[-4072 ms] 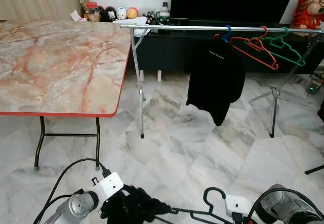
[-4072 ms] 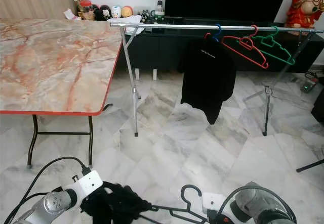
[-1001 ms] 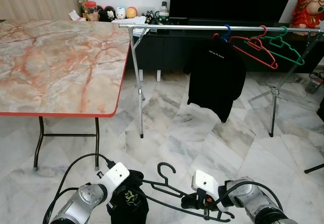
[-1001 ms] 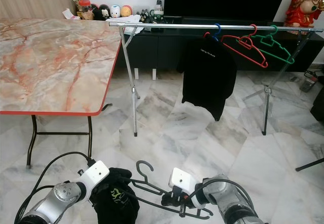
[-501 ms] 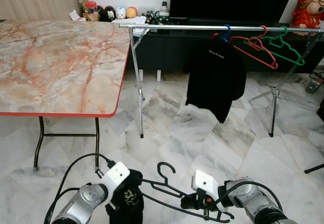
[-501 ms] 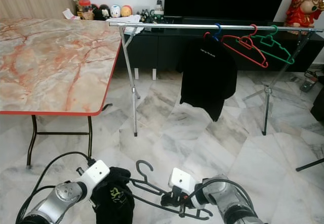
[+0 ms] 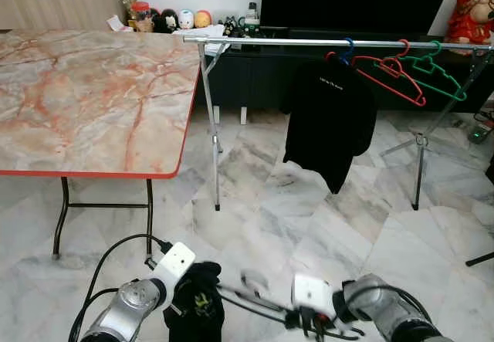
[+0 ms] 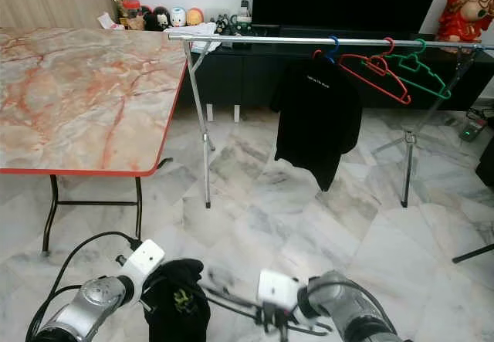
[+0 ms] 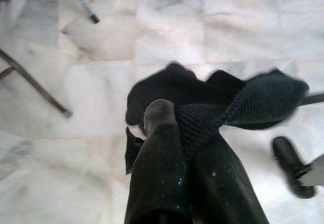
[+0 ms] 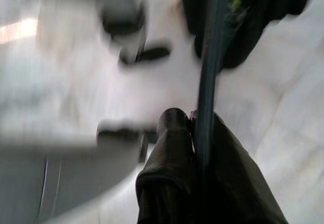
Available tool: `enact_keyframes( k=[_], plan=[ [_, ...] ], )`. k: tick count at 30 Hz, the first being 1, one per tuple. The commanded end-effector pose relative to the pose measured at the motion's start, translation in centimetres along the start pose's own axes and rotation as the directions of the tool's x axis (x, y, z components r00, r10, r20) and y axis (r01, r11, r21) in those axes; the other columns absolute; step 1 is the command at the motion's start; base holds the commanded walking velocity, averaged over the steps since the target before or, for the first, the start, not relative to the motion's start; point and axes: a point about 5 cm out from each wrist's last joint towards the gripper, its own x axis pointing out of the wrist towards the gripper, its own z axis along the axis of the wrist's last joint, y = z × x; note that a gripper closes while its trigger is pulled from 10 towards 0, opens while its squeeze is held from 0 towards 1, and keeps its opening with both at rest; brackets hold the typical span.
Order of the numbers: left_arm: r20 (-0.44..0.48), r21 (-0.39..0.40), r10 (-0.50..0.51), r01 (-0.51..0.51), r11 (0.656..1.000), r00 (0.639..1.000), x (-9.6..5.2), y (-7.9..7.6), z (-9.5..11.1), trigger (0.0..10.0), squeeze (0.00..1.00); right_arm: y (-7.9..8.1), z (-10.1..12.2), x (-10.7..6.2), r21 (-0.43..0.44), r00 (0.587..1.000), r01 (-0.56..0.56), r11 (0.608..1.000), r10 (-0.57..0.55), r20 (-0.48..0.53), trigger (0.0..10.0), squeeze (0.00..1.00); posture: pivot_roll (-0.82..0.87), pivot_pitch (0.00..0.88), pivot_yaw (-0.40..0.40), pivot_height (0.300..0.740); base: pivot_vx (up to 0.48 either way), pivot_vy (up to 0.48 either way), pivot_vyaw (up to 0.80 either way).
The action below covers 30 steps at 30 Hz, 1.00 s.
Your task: Hang hanger
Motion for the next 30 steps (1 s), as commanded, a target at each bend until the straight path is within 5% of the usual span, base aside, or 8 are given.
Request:
enact_keyframes(
  k=[1, 9, 14, 17, 19, 20, 23, 30],
  plan=[
    [0.067, -0.06, 0.022, -0.018, 0.998, 0.997, -0.2, 0.8, 1.4, 0.0, 0.0, 1.7, -2.5, 0.3, -0.027, 0.986, -0.081, 0.996, 0.076, -0.151, 0.0, 0.0, 0.07, 0.082, -0.039, 0.74, 0.0, 0.0, 0.0],
    [0.05, -0.074, 0.05, -0.046, 0.996, 0.997, -0.3, 1.2, 1.0, 0.0, 0.0, 2.6, -3.0, 0.7, 0.038, 0.988, -0.099, 0.994, 0.102, -0.116, 0.0, 0.0, 0.07, 0.083, -0.04, 0.74, 0.0, 0.0, 0.0],
    [0.008, -0.02, 0.05, -0.05, 0.999, 0.999, -0.5, 1.5, 0.4, 0.0, 0.0, 1.4, -3.0, 0.1, 0.054, 0.995, 0.053, 0.997, -0.048, -0.09, 0.0, 0.0, 0.07, 0.084, -0.041, 0.74, 0.0, 0.0, 0.0],
    [-0.053, 0.042, 0.017, -0.015, 0.999, 0.998, -0.8, 1.3, -0.7, 0.0, 0.0, -0.5, -1.7, -0.6, 0.238, 0.973, 0.202, 0.95, -0.222, 0.061, 0.0, 0.0, 0.07, 0.083, -0.041, 0.74, 0.0, 0.0, 0.0],
    [-0.105, 0.067, -0.031, 0.038, 0.997, 0.994, -1.0, 0.9, -1.8, 0.0, 0.0, -2.1, -0.1, -1.4, 0.436, 0.913, 0.215, 0.874, -0.338, 0.229, 0.0, 0.0, 0.07, 0.083, -0.04, 0.74, 0.0, 0.0, 0.0],
    [-0.118, 0.074, -0.049, 0.058, 0.996, 0.992, -1.1, 0.7, -2.0, 0.0, 0.0, -2.2, 0.2, -1.5, 0.458, 0.902, 0.197, 0.867, -0.344, 0.262, 0.0, 0.0, 0.06, 0.082, -0.037, 0.74, 0.0, 0.0, 0.0],
    [-0.142, 0.079, -0.108, 0.12, 0.99, 0.984, -1.3, 0.1, -2.5, 0.0, 0.0, -2.1, 0.4, -1.5, 0.449, 0.903, 0.17, 0.877, -0.322, 0.285, 0.0, 0.0, 0.06, 0.082, -0.036, 0.74, 0.0, 0.0, 0.0],
    [-0.128, 0.091, -0.22, 0.233, 0.968, 0.967, -1.8, -0.5, -2.5, 0.0, 0.0, -1.6, -0.8, -1.2, 0.353, 0.943, 0.231, 0.907, -0.298, 0.147, 0.0, 0.0, 0.07, 0.072, -0.037, 0.74, 0.0, 0.0, 0.0]
  ],
)
